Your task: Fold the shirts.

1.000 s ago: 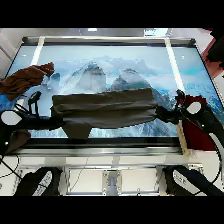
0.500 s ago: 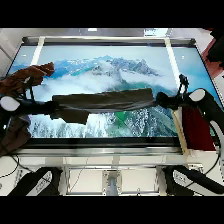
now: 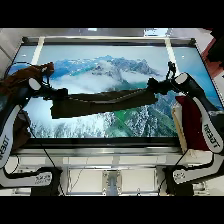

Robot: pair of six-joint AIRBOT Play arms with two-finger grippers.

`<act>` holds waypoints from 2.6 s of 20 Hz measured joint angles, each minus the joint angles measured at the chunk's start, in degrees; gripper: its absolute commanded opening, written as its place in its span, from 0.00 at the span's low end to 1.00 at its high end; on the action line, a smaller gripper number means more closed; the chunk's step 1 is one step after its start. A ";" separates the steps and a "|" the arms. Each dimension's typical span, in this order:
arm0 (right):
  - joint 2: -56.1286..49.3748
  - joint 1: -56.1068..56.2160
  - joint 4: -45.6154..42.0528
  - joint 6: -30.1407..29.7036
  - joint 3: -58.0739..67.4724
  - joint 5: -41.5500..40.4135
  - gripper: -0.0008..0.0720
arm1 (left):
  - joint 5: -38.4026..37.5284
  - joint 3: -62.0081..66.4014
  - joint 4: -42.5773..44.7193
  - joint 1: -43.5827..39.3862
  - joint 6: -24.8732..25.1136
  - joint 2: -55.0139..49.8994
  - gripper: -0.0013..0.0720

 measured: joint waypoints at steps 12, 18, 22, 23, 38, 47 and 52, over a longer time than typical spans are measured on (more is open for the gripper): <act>-11.96 0.68 -1.90 1.29 4.28 -3.39 0.27 | 5.27 2.95 15.39 -1.60 -11.89 -7.67 0.85; -12.46 -0.33 -0.85 0.61 10.67 3.06 0.44 | 3.87 8.04 13.09 -1.62 -12.31 -7.96 0.92; -11.37 -1.97 -0.87 -2.25 17.35 13.55 0.44 | 3.82 12.92 5.51 -1.70 -10.64 -7.58 0.92; -10.43 -2.54 -1.05 -2.78 18.23 14.88 0.45 | 4.46 13.75 2.10 -1.88 -8.37 -7.52 0.91; 19.93 -15.02 16.26 -12.37 -24.41 6.62 0.49 | 10.49 15.93 -4.74 -16.68 12.39 -7.72 0.76; 22.32 -13.73 65.46 -41.94 -51.28 -5.20 0.91 | 9.40 15.93 -2.49 -17.42 10.14 -8.61 0.76; 18.08 -9.75 71.89 -41.51 -51.17 -11.19 0.90 | 9.64 15.96 -3.37 -18.27 9.66 -9.81 0.76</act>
